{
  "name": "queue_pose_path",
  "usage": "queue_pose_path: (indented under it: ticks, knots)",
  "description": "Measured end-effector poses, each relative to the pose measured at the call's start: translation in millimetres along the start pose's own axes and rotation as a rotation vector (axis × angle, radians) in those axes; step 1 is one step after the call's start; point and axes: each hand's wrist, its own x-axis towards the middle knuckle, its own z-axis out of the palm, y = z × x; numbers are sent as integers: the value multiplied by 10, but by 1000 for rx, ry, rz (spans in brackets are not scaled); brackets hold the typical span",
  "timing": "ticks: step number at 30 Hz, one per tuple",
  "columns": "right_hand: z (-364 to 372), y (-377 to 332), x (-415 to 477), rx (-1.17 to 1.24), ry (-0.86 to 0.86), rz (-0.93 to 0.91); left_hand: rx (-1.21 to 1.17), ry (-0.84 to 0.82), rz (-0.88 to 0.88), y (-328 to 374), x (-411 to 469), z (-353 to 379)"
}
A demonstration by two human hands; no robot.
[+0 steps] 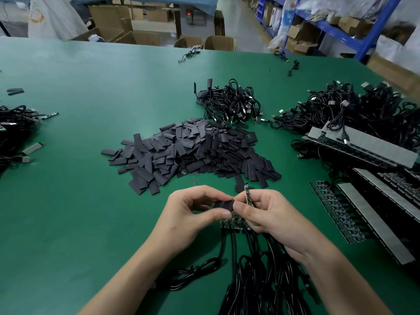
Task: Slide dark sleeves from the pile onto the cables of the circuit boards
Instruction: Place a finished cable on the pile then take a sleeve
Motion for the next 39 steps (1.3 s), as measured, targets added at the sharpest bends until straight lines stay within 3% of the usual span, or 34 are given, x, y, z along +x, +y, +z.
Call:
queue_pose_path:
  ticks: [21, 27, 33, 39]
  knots:
    - [-17, 39, 27, -12, 34, -27, -32, 3, -27, -49, 5, -1]
    - [0, 54, 37, -63, 54, -33, 136, 12, 13, -69, -5, -2]
    - [-14, 110, 36, -323, 147, -67, 456, 21, 223, -69, -2, -20]
    - [-31, 126, 35, -313, 152, -42, 514, -3, 254, -36, -9, -25]
